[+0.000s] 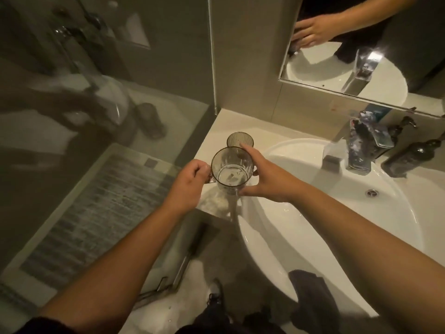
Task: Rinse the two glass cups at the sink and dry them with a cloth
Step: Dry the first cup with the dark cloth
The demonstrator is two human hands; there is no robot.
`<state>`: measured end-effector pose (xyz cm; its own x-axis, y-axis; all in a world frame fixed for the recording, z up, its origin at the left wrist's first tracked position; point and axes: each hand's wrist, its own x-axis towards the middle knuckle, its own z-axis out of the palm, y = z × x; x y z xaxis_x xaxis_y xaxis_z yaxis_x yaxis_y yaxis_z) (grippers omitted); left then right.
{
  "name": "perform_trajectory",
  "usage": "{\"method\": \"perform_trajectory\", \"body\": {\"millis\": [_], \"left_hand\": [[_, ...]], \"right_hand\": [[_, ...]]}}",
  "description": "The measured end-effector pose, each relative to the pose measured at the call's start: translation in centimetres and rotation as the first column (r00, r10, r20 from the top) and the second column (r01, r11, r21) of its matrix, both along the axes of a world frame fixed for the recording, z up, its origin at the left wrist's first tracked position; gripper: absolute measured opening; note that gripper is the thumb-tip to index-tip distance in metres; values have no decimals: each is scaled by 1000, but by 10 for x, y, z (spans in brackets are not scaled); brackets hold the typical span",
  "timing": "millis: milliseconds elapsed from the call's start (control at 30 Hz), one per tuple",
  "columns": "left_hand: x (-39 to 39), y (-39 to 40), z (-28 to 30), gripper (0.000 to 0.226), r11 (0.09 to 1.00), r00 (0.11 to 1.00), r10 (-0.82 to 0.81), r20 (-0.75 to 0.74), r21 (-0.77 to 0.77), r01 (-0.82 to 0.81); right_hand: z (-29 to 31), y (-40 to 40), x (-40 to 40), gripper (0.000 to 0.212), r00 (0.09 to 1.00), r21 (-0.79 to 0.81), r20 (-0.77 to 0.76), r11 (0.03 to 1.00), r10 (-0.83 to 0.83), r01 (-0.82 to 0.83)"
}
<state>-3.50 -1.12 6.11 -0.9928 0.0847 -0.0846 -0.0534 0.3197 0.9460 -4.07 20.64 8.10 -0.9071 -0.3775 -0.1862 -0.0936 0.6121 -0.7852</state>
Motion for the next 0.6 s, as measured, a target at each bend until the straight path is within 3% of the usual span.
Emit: {"method": "perform_trajectory", "body": {"millis": [167,333,600], "left_hand": [[-12,-23,-25,20,992,996,89,12,-90,-88],[-25,-30,-52,21,967,997,37,69,-253,-19],[-43,-33,-74,25,961,996,-9,91,-275,34]], "right_hand": [[-22,-34,-21,105,998,84,-66,996,-9,15],[-49,-49,-31,99,998,202,-65,979,2,11],[-66,-62,-47,104,1000,380,-15,925,-6,12]]}}
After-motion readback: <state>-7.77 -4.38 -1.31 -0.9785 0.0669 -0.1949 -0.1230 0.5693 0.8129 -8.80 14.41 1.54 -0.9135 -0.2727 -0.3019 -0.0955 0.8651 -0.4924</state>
